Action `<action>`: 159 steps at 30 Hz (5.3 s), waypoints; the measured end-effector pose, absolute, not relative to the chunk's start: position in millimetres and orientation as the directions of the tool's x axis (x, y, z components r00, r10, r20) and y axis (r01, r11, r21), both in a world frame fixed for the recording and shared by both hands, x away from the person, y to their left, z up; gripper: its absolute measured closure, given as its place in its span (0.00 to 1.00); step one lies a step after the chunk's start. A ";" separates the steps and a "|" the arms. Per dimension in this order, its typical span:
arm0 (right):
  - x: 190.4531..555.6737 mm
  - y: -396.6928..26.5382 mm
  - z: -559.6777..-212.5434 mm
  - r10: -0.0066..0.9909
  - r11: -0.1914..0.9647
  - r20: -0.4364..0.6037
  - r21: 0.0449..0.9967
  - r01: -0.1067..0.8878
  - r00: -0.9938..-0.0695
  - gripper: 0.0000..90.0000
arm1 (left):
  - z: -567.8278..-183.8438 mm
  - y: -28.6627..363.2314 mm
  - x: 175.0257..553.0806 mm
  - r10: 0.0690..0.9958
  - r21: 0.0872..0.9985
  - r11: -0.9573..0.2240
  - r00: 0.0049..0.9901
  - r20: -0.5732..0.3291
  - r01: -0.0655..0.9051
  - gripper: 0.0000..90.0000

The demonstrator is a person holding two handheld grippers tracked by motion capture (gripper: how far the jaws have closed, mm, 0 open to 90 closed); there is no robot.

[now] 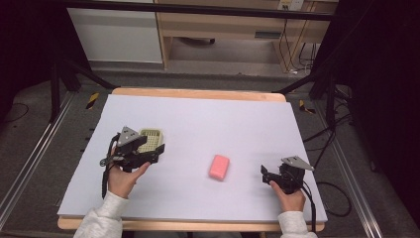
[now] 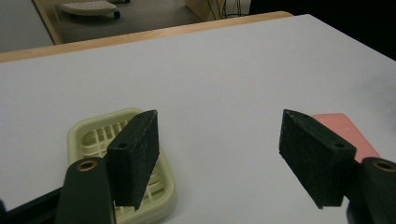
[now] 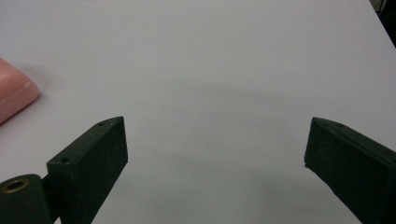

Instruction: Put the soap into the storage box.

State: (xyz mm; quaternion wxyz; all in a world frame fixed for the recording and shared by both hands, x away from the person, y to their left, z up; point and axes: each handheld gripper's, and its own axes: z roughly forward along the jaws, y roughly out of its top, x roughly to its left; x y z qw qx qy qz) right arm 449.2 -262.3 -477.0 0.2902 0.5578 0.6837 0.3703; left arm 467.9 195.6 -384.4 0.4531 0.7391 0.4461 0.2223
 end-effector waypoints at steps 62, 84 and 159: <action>447.7 -261.6 -475.6 0.972 0.113 0.020 0.830 0.546 -0.232 0.08 | -427.3 32.3 490.1 0.745 0.756 -0.401 0.664 -0.060 0.518 0.27; 447.7 -261.8 -475.7 0.973 0.111 0.023 0.827 0.551 -0.231 0.08 | -445.5 12.9 496.8 0.738 0.683 -0.469 0.673 -0.045 0.560 0.23; 448.7 -262.0 -476.6 0.971 0.113 0.030 0.820 0.562 -0.239 0.08 | -458.4 -8.2 504.1 0.754 0.550 -0.517 0.653 -0.070 0.656 0.41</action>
